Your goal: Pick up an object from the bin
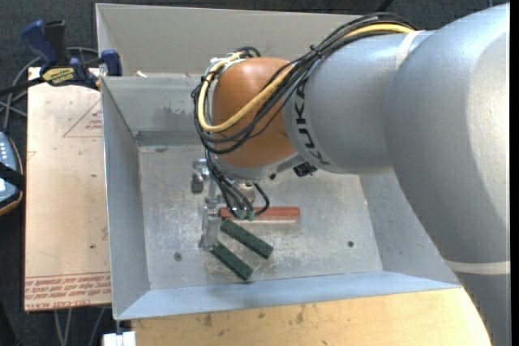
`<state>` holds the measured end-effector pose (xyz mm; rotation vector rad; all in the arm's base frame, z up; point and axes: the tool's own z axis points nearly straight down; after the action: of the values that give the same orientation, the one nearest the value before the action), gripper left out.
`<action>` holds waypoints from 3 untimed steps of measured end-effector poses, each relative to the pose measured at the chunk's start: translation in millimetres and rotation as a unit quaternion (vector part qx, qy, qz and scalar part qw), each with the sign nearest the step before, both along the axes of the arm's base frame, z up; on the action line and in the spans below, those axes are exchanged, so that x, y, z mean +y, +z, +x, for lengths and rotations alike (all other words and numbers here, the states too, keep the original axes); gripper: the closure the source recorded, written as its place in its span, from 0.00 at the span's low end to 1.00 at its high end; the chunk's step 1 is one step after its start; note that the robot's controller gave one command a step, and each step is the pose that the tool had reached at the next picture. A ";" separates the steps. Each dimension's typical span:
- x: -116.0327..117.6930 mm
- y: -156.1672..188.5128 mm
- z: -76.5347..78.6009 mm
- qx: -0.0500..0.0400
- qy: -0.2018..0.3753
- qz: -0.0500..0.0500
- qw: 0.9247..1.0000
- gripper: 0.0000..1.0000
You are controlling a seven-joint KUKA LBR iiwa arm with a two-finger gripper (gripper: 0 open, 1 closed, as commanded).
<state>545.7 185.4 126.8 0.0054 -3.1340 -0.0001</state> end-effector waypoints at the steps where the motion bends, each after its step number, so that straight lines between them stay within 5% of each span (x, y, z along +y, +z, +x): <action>1: -49.8 -56.5 -22.6 -0.003 0.098 0.001 0.995 0.00; 2: -64.1 -19.9 19.1 -0.007 0.293 0.001 0.956 0.00; 3: -71.2 -55.8 23.4 -0.004 0.409 0.002 0.912 0.00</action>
Offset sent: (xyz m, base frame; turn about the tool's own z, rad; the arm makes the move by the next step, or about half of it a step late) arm -0.0221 -0.0493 -0.0556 -0.1995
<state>569.1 114.2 70.9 1.2918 -2.8648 -0.0004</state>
